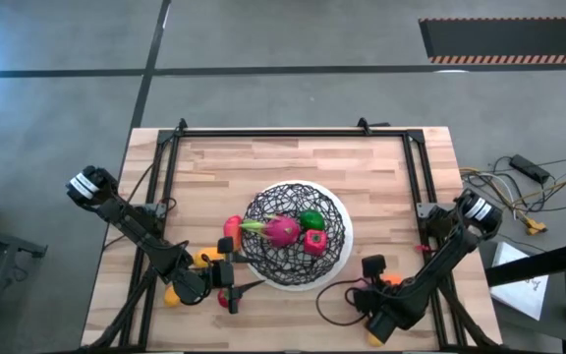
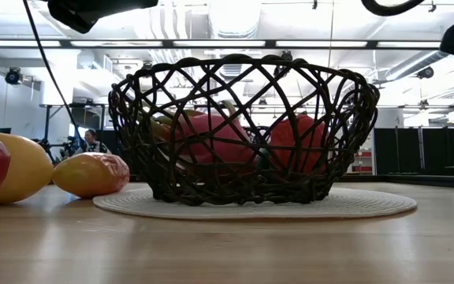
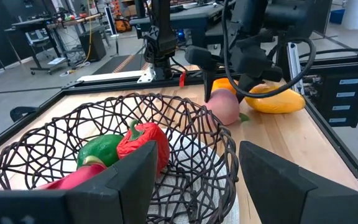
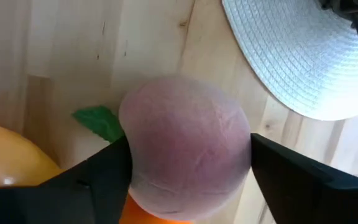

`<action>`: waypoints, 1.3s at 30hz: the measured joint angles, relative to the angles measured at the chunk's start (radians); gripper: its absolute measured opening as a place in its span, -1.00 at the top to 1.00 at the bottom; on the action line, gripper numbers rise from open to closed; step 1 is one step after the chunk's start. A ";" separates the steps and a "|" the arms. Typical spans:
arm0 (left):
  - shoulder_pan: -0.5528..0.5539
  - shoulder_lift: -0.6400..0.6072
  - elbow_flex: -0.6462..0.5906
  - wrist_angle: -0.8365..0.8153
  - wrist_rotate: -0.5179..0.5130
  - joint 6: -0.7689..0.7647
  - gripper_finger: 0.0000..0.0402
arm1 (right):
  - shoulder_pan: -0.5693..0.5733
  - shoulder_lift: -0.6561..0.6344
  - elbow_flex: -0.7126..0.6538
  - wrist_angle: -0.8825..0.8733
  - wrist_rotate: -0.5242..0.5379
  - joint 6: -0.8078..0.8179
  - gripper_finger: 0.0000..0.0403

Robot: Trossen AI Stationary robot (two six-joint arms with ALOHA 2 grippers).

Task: Build produce basket
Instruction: Put the peach into the basket

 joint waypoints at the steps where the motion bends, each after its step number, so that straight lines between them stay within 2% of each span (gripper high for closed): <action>1: 0.000 0.000 0.000 0.000 0.000 0.000 -0.05 | -0.002 -0.006 0.000 0.002 -0.007 0.009 -0.32; 5: 0.000 0.000 0.001 0.000 0.000 0.000 -0.05 | -0.012 -0.053 0.029 -0.006 -0.044 0.026 -0.18; 12: 0.006 0.000 0.002 0.001 0.000 0.002 -0.05 | -0.080 -0.166 0.180 -0.006 -0.038 0.009 -0.18; 15: 0.008 0.000 0.002 0.001 0.000 0.002 -0.05 | -0.142 -0.210 0.233 0.030 -0.008 -0.067 -0.18; 19: 0.009 0.000 0.007 0.001 0.000 0.023 -0.05 | -0.270 -0.245 0.247 0.182 -0.018 -0.233 -0.19; 21: 0.007 0.000 0.010 0.000 0.000 0.045 -0.05 | -0.353 -0.244 0.242 0.267 -0.084 -0.301 -0.19; 25: -0.009 0.000 0.023 0.001 0.000 0.087 -0.05 | -0.518 -0.180 0.235 0.394 -0.306 -0.381 -0.18; 30: -0.016 0.000 0.024 0.001 0.000 0.099 -0.05 | -0.676 -0.071 0.233 0.434 -0.573 -0.372 -0.21; 35: -0.018 0.000 0.019 0.001 0.000 0.098 -0.05 | -0.740 0.017 0.233 0.429 -0.697 -0.374 -0.22; 39: -0.018 0.000 0.021 0.000 0.000 0.099 -0.05 | -0.745 0.059 0.233 0.432 -0.712 -0.411 -0.22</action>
